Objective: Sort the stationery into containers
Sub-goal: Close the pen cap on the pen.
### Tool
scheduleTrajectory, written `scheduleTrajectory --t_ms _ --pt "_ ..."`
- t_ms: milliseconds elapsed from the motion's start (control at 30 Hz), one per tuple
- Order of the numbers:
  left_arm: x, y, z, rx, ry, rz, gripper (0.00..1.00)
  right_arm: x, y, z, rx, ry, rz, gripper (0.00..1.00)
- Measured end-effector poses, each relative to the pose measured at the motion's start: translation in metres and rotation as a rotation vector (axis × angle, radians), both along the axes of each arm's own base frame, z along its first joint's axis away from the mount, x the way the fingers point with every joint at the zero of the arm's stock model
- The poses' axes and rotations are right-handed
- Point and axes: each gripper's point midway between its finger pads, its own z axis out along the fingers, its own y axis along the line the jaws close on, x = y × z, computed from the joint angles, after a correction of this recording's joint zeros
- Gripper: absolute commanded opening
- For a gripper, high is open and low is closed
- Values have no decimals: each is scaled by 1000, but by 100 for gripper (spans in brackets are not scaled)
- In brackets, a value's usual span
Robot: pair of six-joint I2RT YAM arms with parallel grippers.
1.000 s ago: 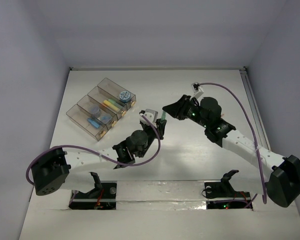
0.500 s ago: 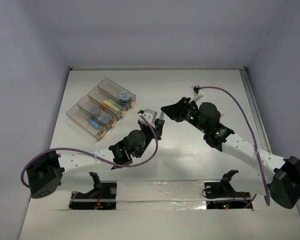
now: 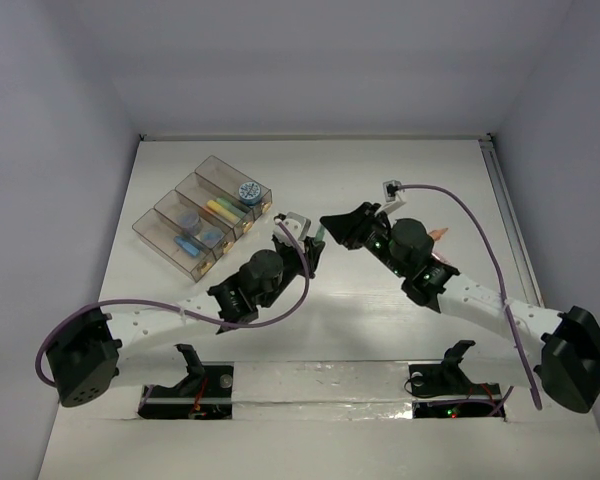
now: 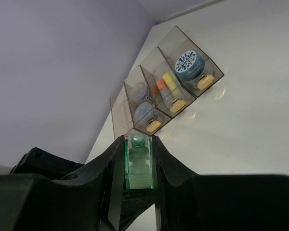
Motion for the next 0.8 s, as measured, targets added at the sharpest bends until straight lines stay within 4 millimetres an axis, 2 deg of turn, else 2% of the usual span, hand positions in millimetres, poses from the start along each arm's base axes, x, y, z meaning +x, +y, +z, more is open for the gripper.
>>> scheduleTrajectory --t_ms 167,500,567,600,633,700,800 --pt "2 5 -12 42 29 -2 0 1 6 -13 4 16 -12 0" --pt "8 8 -15 73 65 -34 0 4 7 -18 49 12 -50 0" --pt "8 9 -18 72 79 -37 0 4 7 -20 47 20 -53 13" --pt "8 8 -18 65 85 -37 0 5 7 -20 45 24 -58 25" --pt "8 8 -18 56 92 -36 0 5 7 -20 41 27 -67 47" --pt "13 10 -11 20 82 -4 0 0 9 -22 4 50 -56 65" --pt "43 36 17 -92 25 156 0 -21 11 -36 -81 95 -31 74"
